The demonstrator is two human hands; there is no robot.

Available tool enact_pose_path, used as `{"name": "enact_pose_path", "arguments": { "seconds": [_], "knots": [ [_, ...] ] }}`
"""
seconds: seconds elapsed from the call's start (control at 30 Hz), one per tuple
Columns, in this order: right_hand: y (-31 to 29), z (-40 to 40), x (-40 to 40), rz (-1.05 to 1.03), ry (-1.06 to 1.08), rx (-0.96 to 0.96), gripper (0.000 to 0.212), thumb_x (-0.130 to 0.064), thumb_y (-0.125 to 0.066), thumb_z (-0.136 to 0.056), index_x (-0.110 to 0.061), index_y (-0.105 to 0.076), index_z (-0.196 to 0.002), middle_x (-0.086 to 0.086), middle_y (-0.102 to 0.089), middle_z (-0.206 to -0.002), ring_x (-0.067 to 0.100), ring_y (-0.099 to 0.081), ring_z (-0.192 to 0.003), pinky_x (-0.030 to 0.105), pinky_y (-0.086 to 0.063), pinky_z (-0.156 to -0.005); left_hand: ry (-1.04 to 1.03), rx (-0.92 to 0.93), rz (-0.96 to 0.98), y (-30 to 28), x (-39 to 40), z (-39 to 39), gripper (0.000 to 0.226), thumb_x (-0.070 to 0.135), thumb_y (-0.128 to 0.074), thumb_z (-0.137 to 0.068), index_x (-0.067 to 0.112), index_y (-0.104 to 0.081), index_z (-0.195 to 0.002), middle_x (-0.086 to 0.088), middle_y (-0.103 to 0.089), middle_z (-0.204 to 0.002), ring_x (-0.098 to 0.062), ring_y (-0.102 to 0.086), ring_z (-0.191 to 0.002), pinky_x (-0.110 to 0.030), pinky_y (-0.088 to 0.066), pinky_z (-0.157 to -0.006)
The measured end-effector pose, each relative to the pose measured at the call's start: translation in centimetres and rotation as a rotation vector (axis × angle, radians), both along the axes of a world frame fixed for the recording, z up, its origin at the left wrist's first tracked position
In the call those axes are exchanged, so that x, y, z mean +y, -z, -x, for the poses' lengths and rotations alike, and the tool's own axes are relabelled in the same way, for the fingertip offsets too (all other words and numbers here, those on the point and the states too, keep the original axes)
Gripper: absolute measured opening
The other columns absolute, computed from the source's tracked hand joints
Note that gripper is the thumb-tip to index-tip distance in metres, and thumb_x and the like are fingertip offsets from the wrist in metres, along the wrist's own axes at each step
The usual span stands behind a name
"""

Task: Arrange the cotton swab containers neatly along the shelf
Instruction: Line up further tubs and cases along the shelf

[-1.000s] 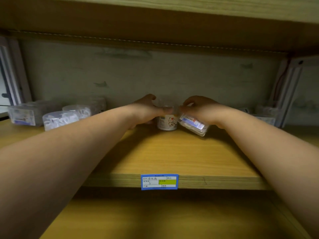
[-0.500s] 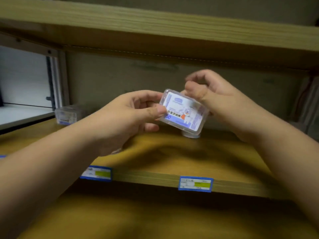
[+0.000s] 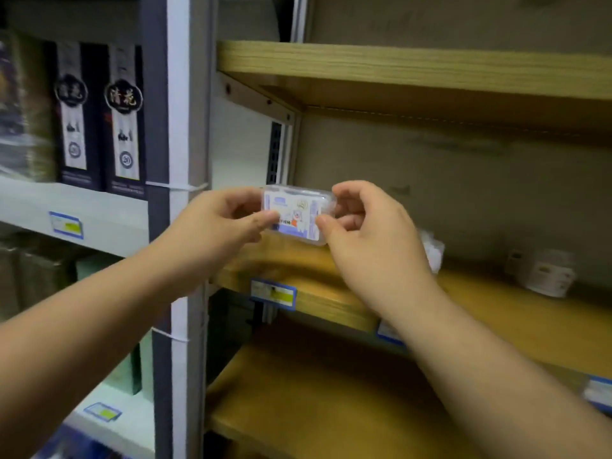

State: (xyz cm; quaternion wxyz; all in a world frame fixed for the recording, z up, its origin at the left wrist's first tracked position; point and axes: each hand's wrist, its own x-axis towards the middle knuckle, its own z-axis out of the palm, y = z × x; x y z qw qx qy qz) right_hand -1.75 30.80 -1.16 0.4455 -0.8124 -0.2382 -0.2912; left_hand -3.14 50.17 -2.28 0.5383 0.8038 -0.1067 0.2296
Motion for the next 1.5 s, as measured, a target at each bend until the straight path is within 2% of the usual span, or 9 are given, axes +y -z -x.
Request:
{"name": "enact_pose_path", "arguments": {
  "seconds": [0.2,0.33,0.5,0.67,0.87,1.07,1.17,1.27,1.5],
  "knots": [
    [-0.4,-5.6,3.7,-0.11,0.132,0.091,0.029,-0.014,-0.065,-0.094,-0.015,-0.063,-0.123,0.001,-0.069,-0.114,0.014,-0.065,-0.101,0.032,-0.055,-0.092,-0.176,-0.082,-0.082,-1.1,-0.1,-5.3,0.032,0.019,-0.062,-0.097,0.016,-0.062,-0.129,0.003,-0.071,-0.118,-0.01,-0.066,-0.1,-0.018,-0.052,-0.077],
    [0.0,-8.8,4.0,-0.092,0.233,0.144,0.031,-0.016,-0.066,-0.093,-0.012,-0.064,-0.124,0.004,-0.07,-0.118,0.02,-0.066,-0.107,0.03,-0.052,-0.085,-0.239,-0.03,-0.106,-0.8,-0.7,-9.4,0.028,0.021,-0.06,-0.098,0.012,-0.064,-0.124,-0.001,-0.071,-0.112,-0.016,-0.065,-0.093,-0.024,-0.051,-0.069],
    [1.1,-11.9,5.4,-0.001,0.291,0.288,0.034,-0.021,-0.07,-0.091,-0.013,-0.064,-0.124,0.008,-0.07,-0.12,0.028,-0.066,-0.112,0.033,-0.053,-0.091,-0.331,0.159,-0.198,0.6,-0.3,-12.9,0.022,0.024,-0.063,-0.096,0.012,-0.065,-0.114,-0.01,-0.071,-0.113,-0.029,-0.067,-0.101,-0.043,-0.057,-0.089],
    [1.4,-12.7,5.4,0.093,0.342,0.384,0.029,-0.021,-0.069,-0.092,-0.013,-0.065,-0.119,0.008,-0.068,-0.117,0.027,-0.064,-0.106,0.028,-0.043,-0.073,-0.372,0.245,-0.277,1.1,-0.6,-14.2,0.024,0.024,-0.065,-0.094,0.009,-0.062,-0.112,-0.012,-0.068,-0.112,-0.029,-0.066,-0.099,-0.042,-0.057,-0.089],
    [1.5,-12.1,4.7,0.217,0.378,0.449,0.024,-0.011,-0.061,-0.094,-0.008,-0.06,-0.118,0.015,-0.065,-0.116,0.034,-0.064,-0.105,0.043,-0.058,-0.089,-0.393,0.223,-0.382,1.7,-1.3,-14.4,0.027,0.03,-0.071,-0.089,0.011,-0.065,-0.108,-0.01,-0.068,-0.105,-0.028,-0.065,-0.093,-0.042,-0.057,-0.085],
    [1.0,-10.6,4.7,0.246,0.348,0.469,0.031,-0.013,-0.063,-0.093,-0.006,-0.054,-0.121,0.016,-0.062,-0.121,0.034,-0.063,-0.109,0.04,-0.055,-0.087,-0.393,0.255,-0.45,0.9,-2.0,-13.0,0.044,0.03,-0.075,-0.086,0.007,-0.058,-0.119,-0.01,-0.063,-0.103,-0.027,-0.062,-0.092,-0.035,-0.051,-0.075],
    [0.1,-9.0,4.5,0.26,0.314,0.42,0.039,-0.018,-0.065,-0.092,-0.003,-0.052,-0.126,0.018,-0.06,-0.131,0.037,-0.06,-0.118,0.037,-0.05,-0.087,-0.423,0.113,-0.446,0.2,-3.4,-11.8,0.044,0.028,-0.067,-0.092,0.005,-0.055,-0.128,-0.016,-0.063,-0.115,-0.032,-0.061,-0.101,-0.037,-0.045,-0.076],
    [-1.9,-6.7,3.7,0.244,0.264,0.223,0.035,-0.018,-0.063,-0.093,-0.006,-0.052,-0.124,0.02,-0.059,-0.131,0.038,-0.059,-0.121,0.039,-0.049,-0.093,-0.354,-0.153,-0.343,-1.2,-5.7,-10.0,0.047,0.019,-0.063,-0.095,0.005,-0.053,-0.139,-0.019,-0.06,-0.134,-0.034,-0.058,-0.121,-0.043,-0.047,-0.095],
    [-7.4,-1.6,-7.1,0.31,0.336,-0.172,0.045,-0.014,-0.056,-0.096,-0.009,-0.046,-0.14,0.012,-0.053,-0.136,0.029,-0.053,-0.127,0.034,-0.043,-0.096,-0.002,-0.445,-0.108,-4.8,-15.4,-5.1,0.041,0.014,-0.057,-0.096,0.015,-0.06,-0.137,-0.003,-0.066,-0.131,-0.015,-0.06,-0.121,-0.037,-0.047,-0.106]
  ]
}}
